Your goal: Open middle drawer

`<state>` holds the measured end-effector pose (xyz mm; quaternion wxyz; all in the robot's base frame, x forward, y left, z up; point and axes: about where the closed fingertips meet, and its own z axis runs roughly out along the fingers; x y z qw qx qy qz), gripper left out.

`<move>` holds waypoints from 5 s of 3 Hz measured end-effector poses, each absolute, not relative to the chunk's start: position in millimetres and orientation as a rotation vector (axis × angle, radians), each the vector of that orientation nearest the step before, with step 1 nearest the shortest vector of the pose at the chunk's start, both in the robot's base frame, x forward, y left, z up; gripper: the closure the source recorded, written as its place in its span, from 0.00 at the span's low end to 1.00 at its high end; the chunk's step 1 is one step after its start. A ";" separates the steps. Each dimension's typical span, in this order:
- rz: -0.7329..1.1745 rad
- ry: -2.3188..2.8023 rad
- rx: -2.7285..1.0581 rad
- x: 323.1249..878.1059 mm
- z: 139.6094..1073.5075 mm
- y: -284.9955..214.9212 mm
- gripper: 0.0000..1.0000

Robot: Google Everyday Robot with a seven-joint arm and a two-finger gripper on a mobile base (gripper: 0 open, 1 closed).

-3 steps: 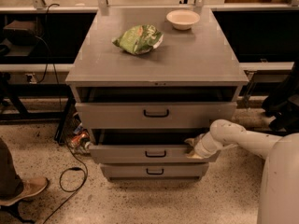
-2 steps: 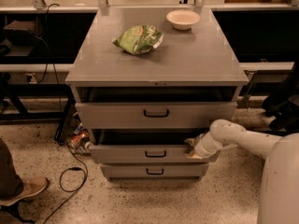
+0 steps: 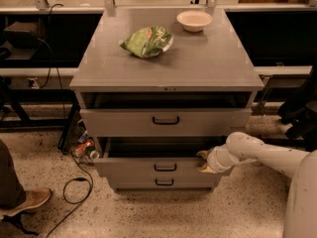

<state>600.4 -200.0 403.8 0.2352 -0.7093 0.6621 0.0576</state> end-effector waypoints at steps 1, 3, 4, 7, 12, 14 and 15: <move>0.157 1.831 -1.922 589.9 400.1 -202.9 1.00; 0.159 1.849 -1.897 578.2 399.1 -207.0 1.00; 0.159 1.862 -1.879 571.2 403.6 -209.0 1.00; 0.168 1.876 -1.880 565.9 402.8 -211.0 1.00; 0.168 1.876 -1.880 565.6 403.0 -211.1 0.96; 0.168 1.876 -1.880 565.6 402.9 -211.0 0.50; 0.172 1.876 -1.882 565.0 401.7 -209.8 0.27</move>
Offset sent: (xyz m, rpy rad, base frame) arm -0.1398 -0.0623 -0.0547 0.1053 0.0170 -0.2459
